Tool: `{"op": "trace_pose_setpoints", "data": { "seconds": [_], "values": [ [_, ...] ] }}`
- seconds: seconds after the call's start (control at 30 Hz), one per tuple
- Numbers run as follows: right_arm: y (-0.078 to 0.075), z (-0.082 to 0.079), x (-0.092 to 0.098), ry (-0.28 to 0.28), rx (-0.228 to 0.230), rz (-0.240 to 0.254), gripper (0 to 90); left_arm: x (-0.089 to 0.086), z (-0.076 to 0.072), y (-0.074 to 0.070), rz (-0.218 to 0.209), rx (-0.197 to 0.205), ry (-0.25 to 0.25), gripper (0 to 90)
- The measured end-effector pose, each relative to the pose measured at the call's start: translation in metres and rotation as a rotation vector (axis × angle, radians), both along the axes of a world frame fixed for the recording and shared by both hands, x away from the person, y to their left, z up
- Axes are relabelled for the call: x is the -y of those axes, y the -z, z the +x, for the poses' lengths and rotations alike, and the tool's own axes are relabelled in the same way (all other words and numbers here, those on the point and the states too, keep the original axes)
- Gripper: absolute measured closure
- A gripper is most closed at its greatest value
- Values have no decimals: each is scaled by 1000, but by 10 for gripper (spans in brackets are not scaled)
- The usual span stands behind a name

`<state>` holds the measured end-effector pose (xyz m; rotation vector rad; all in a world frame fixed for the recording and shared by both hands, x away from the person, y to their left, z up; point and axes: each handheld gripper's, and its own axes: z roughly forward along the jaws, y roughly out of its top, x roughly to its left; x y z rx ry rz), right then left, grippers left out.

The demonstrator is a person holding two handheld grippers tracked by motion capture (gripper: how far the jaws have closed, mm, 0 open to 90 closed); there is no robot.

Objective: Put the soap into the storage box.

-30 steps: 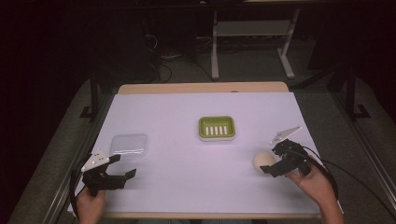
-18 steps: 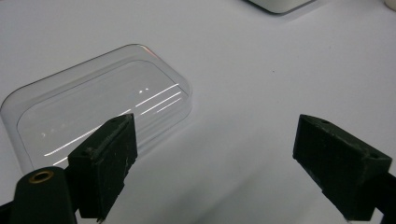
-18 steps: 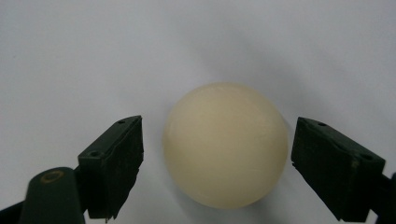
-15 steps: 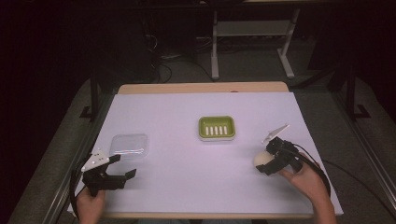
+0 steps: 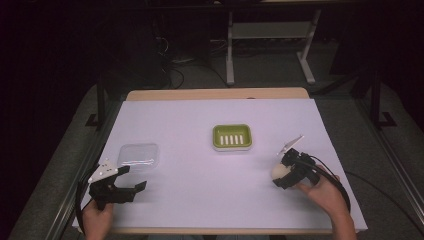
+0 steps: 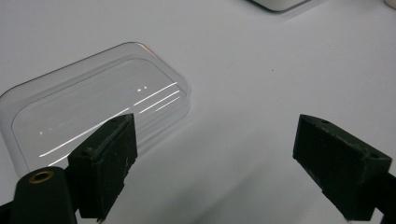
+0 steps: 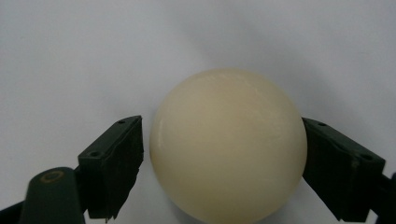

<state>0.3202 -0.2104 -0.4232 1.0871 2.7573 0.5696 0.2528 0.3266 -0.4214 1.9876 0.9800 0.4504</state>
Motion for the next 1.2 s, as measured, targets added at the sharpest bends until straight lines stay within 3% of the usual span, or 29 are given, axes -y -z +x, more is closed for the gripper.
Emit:
{"op": "trace_pose_setpoints", "data": {
  "seconds": [1.2],
  "values": [
    [2, 2, -6, 11, -20, -63, 236, -2, 0, 0, -9, 0, -8, 129]
  ]
}}
